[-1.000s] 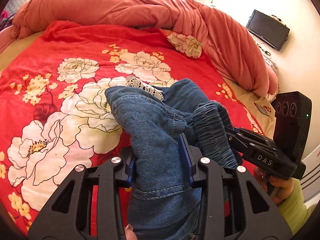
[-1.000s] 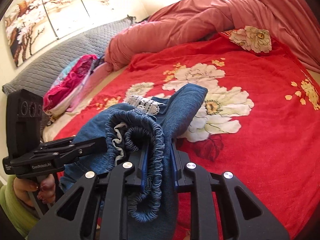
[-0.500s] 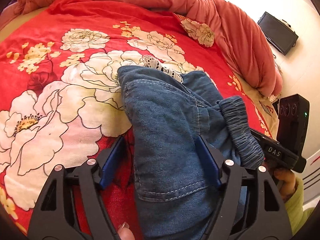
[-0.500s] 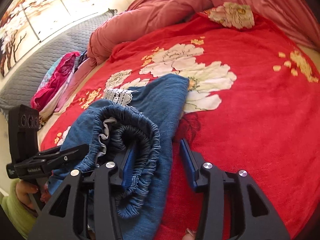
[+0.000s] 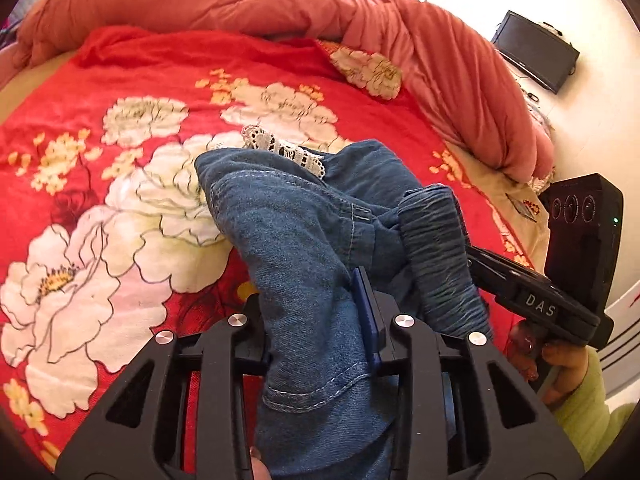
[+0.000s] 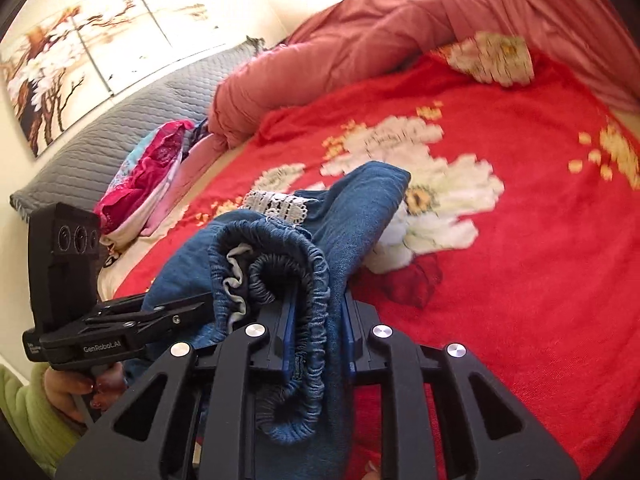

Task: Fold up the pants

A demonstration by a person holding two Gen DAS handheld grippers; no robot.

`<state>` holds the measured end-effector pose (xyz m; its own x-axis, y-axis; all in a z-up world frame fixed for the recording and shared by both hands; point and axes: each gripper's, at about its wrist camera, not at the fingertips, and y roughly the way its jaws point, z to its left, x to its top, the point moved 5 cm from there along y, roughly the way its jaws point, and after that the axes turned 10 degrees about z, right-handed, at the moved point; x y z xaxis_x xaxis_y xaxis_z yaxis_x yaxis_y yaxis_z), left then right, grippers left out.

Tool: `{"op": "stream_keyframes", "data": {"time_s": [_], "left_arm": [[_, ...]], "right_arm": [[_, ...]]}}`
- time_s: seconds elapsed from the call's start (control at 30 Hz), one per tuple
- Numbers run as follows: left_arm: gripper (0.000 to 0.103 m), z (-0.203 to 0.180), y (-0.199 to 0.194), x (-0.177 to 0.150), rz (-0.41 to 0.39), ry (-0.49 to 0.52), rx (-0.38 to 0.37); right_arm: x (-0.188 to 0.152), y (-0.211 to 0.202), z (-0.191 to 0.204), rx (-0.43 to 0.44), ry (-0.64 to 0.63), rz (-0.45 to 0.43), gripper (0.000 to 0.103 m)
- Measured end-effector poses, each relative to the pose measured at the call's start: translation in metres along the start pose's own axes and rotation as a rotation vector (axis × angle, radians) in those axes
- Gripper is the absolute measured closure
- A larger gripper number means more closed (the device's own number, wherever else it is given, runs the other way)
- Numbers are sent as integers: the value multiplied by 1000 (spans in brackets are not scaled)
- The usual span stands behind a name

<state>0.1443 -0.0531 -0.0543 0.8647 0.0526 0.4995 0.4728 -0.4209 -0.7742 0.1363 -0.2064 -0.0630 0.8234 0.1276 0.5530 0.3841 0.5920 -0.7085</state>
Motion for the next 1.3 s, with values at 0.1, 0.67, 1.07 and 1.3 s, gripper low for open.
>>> {"op": "stream_keyframes", "data": {"time_s": [0.1, 0.67, 1.07, 1.3], "left_arm": [[78, -3, -7, 6, -10, 19, 11], [78, 18, -16, 66, -77, 59, 40], [78, 40, -6, 95, -98, 57, 64], [79, 50, 4, 103, -102, 42, 66]], "right_arm": [[4, -5, 7, -6, -8, 0, 86], [73, 12, 17, -54, -85, -34, 86], [111, 42, 12, -77, -114, -7, 86], [120, 56, 6, -95, -117, 0, 86]]}}
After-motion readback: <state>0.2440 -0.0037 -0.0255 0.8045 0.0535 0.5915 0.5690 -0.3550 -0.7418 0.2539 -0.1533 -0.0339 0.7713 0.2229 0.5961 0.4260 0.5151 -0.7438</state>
